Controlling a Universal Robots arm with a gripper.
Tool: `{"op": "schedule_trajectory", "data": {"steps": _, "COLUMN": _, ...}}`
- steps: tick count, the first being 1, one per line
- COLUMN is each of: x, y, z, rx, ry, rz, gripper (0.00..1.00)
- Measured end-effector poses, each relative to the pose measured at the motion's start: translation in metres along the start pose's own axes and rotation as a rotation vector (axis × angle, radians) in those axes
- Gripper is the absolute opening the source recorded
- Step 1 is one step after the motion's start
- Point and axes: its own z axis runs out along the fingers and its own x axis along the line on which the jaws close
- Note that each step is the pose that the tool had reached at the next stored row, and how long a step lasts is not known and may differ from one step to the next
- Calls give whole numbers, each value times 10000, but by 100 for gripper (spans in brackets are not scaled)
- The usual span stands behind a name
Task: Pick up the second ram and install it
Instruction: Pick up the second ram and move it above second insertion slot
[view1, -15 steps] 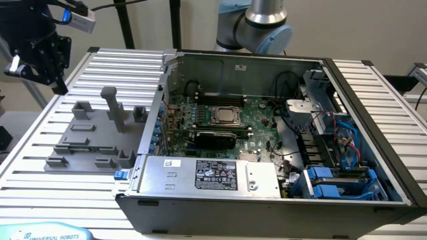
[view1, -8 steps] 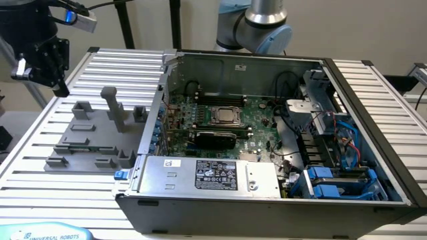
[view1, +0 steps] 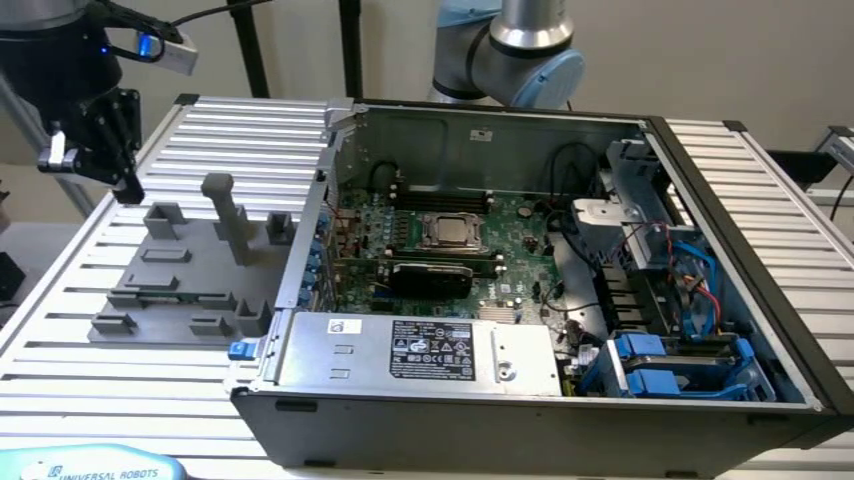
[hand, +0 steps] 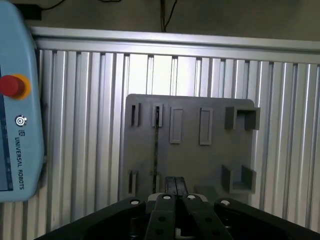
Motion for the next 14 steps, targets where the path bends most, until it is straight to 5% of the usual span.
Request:
{"op": "schedule_trajectory", "data": {"steps": 3, "x": 8, "y": -2, "z": 56, "rx": 28, "ry": -6, "rz": -8, "gripper": 12}}
{"op": "schedule_trajectory", "data": {"steps": 6, "x": 20, "y": -4, "z": 110, "rx": 45, "ry": -8, "rz": -8, "gripper": 30}}
{"op": "schedule_trajectory", "data": {"steps": 9, "x": 33, "y": -5, "z": 164, "rx": 56, "ry": -8, "rz": -9, "gripper": 36}}
{"op": "schedule_trajectory", "data": {"steps": 14, "x": 74, "y": -6, "z": 254, "rx": 74, "ry": -7, "rz": -8, "gripper": 36}}
